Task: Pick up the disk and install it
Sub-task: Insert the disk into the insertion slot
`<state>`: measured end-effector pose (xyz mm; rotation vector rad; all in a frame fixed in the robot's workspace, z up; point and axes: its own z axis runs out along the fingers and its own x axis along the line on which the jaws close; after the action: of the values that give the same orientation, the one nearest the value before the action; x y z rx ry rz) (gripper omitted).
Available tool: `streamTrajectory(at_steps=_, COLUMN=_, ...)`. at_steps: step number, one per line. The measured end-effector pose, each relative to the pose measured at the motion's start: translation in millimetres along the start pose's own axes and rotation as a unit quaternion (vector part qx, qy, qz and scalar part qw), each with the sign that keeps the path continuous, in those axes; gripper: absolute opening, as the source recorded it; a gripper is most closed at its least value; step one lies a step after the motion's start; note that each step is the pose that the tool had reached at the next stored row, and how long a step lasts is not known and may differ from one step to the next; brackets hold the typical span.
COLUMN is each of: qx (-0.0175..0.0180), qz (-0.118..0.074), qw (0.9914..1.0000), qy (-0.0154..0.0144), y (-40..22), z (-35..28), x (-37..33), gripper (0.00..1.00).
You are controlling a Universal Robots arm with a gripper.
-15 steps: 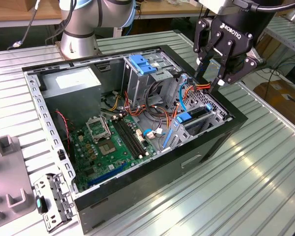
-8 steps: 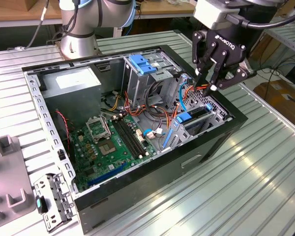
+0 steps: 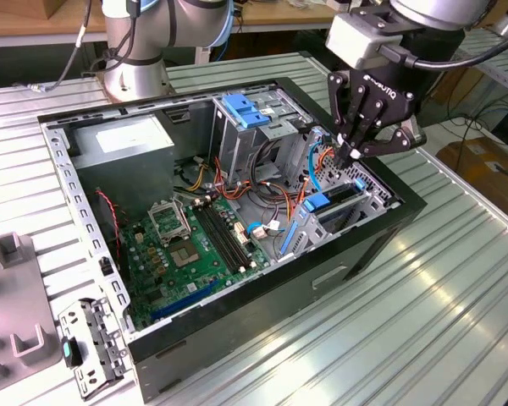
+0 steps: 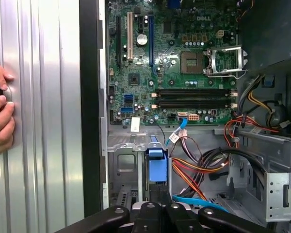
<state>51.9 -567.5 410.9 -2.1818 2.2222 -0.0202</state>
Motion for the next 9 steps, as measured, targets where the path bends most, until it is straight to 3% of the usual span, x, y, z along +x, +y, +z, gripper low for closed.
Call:
streamTrajectory(at_steps=4, qx=0.0, qz=0.0, qw=1.0, qy=0.0001, y=0.0, z=0.4, x=0.0, gripper=0.11)
streamTrajectory(at_steps=9, qx=-0.0002, qz=0.0, qw=1.0, qy=0.0001, y=0.3, z=9.1, x=0.2, gripper=0.11)
